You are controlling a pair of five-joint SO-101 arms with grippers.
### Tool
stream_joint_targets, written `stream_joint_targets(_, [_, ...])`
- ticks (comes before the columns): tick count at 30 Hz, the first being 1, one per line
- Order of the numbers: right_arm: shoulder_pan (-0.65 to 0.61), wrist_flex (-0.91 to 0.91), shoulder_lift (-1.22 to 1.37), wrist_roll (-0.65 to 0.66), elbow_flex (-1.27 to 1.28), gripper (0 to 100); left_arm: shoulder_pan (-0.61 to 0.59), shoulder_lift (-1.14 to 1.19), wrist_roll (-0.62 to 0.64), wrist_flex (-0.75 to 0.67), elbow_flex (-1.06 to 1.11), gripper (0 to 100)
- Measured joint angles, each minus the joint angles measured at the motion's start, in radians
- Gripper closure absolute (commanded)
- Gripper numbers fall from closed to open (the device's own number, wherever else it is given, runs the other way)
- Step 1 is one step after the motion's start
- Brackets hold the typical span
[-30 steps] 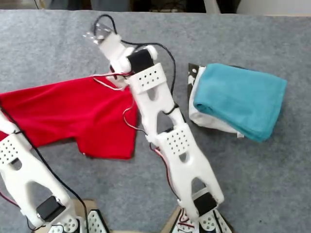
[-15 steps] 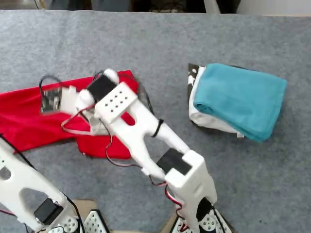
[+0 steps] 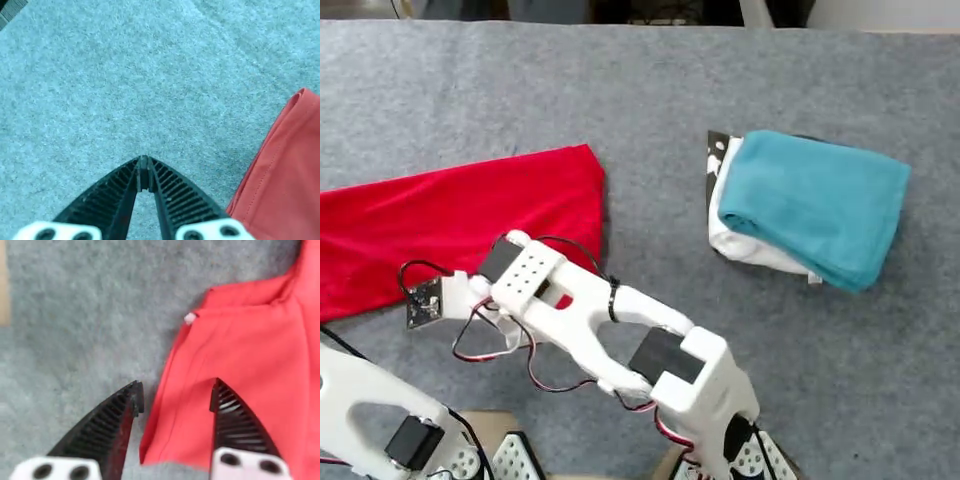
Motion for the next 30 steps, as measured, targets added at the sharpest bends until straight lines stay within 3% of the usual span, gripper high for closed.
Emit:
stream_joint_targets(5, [0.015,-0.021,0.083,0.000,-0.031,78.7,0.000,-0.002,0.000,0.000,0.000,97])
stream_joint_targets(12, [0.055,0.008,0.150,0.000,-0.141,98.8,0.003,-0.002,0.000,0.002,0.000,97])
stream_joint_targets(20, [0.098,0.026,0.178,-0.002,-0.178,98.5,0.011,-0.002,0.021,0.002,0.000,97])
stream_joint_targets(30, [0.187,0.377,0.190,0.005,-0.551,98.5,0.046,-0.002,0.021,0.002,0.000,97])
